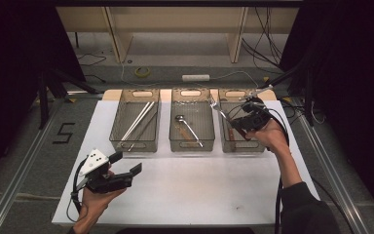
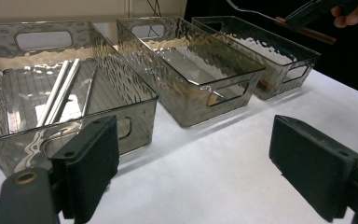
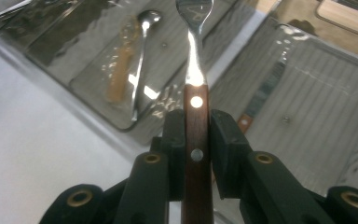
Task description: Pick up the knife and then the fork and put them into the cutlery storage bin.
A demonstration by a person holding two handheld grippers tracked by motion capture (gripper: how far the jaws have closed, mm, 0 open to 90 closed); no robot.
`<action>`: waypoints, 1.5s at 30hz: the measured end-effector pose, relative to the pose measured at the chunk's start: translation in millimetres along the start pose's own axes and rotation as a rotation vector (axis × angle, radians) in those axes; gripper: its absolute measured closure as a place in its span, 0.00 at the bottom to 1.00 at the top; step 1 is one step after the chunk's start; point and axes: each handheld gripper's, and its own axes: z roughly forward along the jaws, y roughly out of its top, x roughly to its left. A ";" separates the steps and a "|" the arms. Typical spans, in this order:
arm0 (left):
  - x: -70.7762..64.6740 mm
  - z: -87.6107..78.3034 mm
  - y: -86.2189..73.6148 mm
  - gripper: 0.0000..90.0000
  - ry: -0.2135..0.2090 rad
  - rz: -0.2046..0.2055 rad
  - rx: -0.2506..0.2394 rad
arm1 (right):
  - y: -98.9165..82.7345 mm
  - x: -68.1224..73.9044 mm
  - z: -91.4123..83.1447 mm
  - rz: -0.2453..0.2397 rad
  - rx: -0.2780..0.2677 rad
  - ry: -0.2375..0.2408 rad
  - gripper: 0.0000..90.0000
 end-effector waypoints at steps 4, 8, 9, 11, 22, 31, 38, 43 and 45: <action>-0.1 0.1 0.0 0.17 0.001 0.000 -0.001 | 3.0 -10.3 3.1 0.038 0.000 -0.021 0.86; 0.1 0.1 0.1 0.17 0.000 0.000 0.001 | 5.7 -18.0 6.9 0.065 0.010 -0.037 0.86; 0.0 0.2 0.0 0.17 0.001 0.000 -0.001 | 6.4 -19.2 8.1 0.071 0.012 -0.041 0.86; 0.0 0.2 -0.1 0.17 0.001 0.001 0.000 | 7.6 -22.2 10.0 0.082 0.017 -0.051 0.86; 0.4 -0.3 0.1 0.17 -0.001 0.001 0.002 | 8.1 -39.8 22.3 0.173 0.034 -0.101 0.86; 0.4 -0.3 0.0 0.17 -0.001 0.001 0.000 | 8.9 -44.4 30.1 0.210 0.050 -0.132 0.86; 0.4 -0.6 0.1 0.17 -0.001 0.000 0.001 | 9.3 -45.2 35.5 0.233 0.058 -0.152 0.86; 0.5 -0.6 0.0 0.17 -0.001 0.000 0.000 | 8.3 -45.6 39.5 0.246 0.073 -0.170 0.86; 0.5 -0.6 0.0 0.17 -0.001 0.000 0.000 | 7.0 -46.0 41.4 0.249 0.077 -0.174 0.86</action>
